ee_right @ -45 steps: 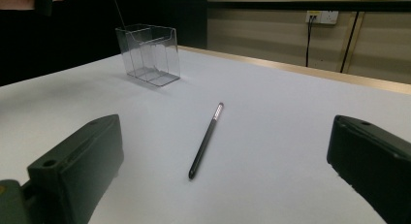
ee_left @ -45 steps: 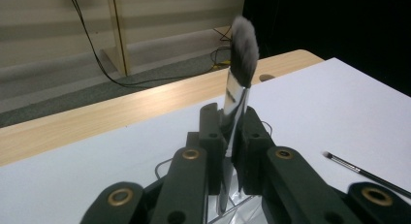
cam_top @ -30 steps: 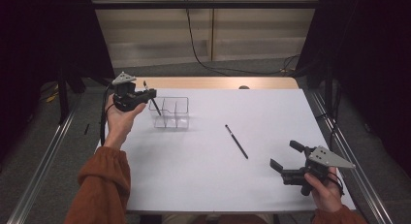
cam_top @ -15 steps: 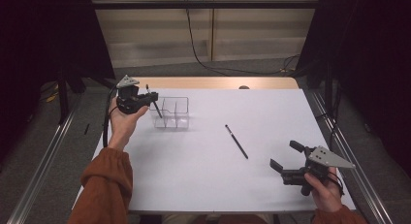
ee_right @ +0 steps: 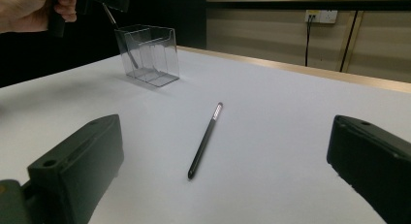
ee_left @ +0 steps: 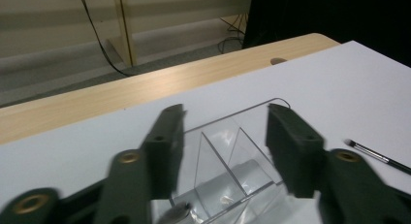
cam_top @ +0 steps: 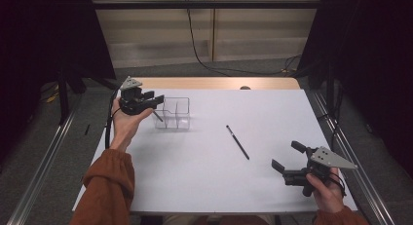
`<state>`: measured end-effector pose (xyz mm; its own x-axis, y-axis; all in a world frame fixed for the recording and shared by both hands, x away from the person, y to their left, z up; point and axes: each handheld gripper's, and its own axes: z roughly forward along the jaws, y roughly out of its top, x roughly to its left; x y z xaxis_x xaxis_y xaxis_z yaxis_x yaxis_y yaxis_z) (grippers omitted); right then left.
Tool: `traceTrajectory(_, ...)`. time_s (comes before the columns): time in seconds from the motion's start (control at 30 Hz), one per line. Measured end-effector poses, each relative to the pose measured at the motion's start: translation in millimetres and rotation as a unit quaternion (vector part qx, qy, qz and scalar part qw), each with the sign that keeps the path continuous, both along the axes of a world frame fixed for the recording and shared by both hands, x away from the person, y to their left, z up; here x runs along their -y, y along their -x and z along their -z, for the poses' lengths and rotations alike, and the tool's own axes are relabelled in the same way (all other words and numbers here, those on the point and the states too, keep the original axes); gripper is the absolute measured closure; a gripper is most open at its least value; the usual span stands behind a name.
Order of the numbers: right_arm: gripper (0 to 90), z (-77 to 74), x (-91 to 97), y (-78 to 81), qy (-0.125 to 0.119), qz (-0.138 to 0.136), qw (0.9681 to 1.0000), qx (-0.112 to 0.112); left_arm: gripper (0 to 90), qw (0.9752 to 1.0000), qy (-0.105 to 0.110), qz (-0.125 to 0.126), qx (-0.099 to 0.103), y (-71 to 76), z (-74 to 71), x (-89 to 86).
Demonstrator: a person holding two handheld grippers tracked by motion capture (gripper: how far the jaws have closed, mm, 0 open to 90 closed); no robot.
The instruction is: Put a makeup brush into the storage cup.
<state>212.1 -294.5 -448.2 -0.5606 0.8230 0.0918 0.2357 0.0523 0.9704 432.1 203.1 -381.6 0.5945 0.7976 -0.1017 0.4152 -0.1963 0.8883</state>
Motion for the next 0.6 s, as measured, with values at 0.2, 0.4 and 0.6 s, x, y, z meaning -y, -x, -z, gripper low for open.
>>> traceTrajectory(0.2, 0.0, -0.2, 0.1, 0.1, 0.000, -0.001, 1.0000, 0.000, 26.8, 0.9999, 0.001, -0.012, 0.007, 0.8, 1.1, -4.4)
traceTrajectory(0.4, 0.0, 0.0, 0.0, -0.3, 0.000, 0.002, 1.0000, 0.000, 9.8, 0.9998, 0.006, -0.019, 0.006, 2.5, 5.6, -8.2)
traceTrajectory(0.6, 0.0, 0.0, -0.2, -0.3, 0.001, 0.000, 1.0000, -0.001, 4.5, 0.9996, 0.021, -0.017, 0.001, 6.7, 7.5, -14.1)
